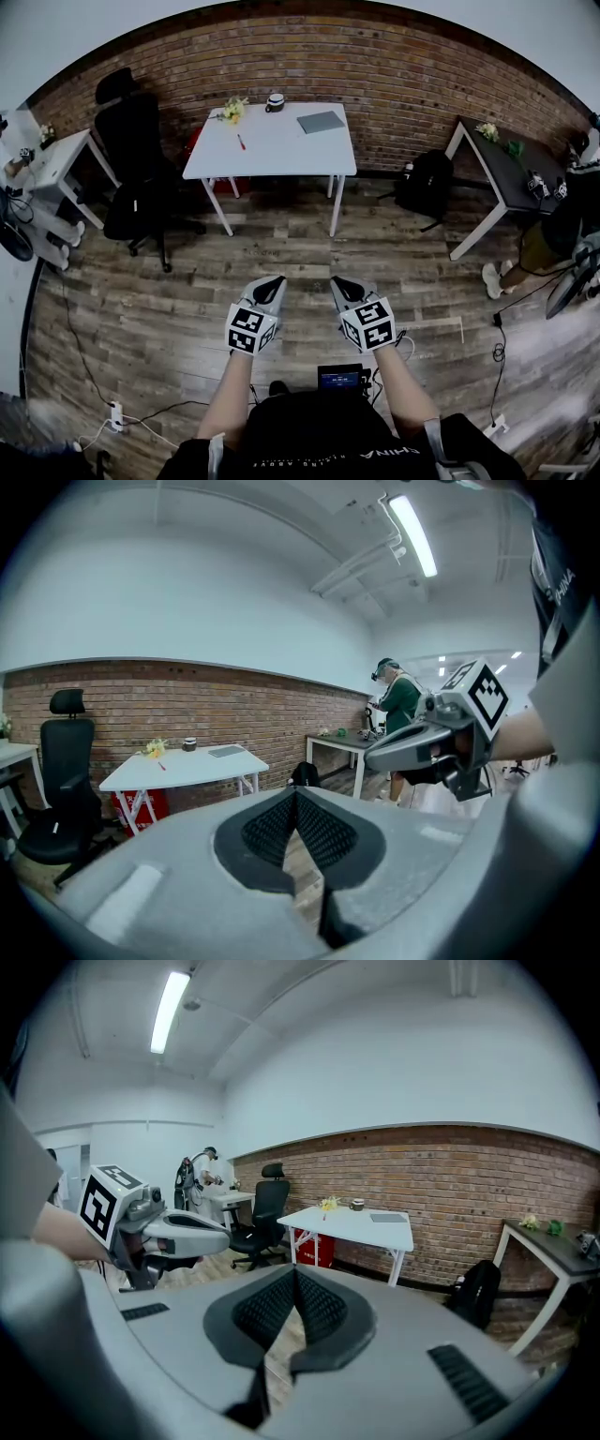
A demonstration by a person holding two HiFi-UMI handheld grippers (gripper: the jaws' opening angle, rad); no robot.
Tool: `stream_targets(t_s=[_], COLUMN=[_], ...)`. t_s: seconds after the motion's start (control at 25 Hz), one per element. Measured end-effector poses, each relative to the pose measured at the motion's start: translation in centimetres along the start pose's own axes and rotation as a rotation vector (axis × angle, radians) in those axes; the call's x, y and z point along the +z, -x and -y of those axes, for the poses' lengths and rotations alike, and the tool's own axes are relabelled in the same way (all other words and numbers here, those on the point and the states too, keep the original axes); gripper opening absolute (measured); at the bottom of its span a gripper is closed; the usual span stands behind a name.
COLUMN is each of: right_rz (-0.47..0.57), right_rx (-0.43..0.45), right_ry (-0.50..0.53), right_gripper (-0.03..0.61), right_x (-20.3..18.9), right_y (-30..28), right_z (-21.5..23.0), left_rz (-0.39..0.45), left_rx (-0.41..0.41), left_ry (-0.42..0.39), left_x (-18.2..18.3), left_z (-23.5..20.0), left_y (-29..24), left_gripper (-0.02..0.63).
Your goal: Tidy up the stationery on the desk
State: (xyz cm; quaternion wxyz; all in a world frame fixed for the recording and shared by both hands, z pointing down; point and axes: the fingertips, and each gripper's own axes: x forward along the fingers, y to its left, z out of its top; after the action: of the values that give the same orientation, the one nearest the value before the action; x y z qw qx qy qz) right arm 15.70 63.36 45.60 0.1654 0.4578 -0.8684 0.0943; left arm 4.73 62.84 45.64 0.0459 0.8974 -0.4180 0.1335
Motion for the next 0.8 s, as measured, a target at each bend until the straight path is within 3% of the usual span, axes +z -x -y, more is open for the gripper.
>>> stream_targets(t_s=[0.8], right_rz=[-0.040], right_rx=[0.020], right_ry=[-0.034], right_gripper=[0.009], right_x=[-2.4], right_y=[0.3], right_z=[4.2], left_rz=[-0.049], left_rx=[-0.011], left_ry=[0.030], left_x=[-1.2], left_z=[2.1], left_y=[-4.0], left_gripper=[0.006])
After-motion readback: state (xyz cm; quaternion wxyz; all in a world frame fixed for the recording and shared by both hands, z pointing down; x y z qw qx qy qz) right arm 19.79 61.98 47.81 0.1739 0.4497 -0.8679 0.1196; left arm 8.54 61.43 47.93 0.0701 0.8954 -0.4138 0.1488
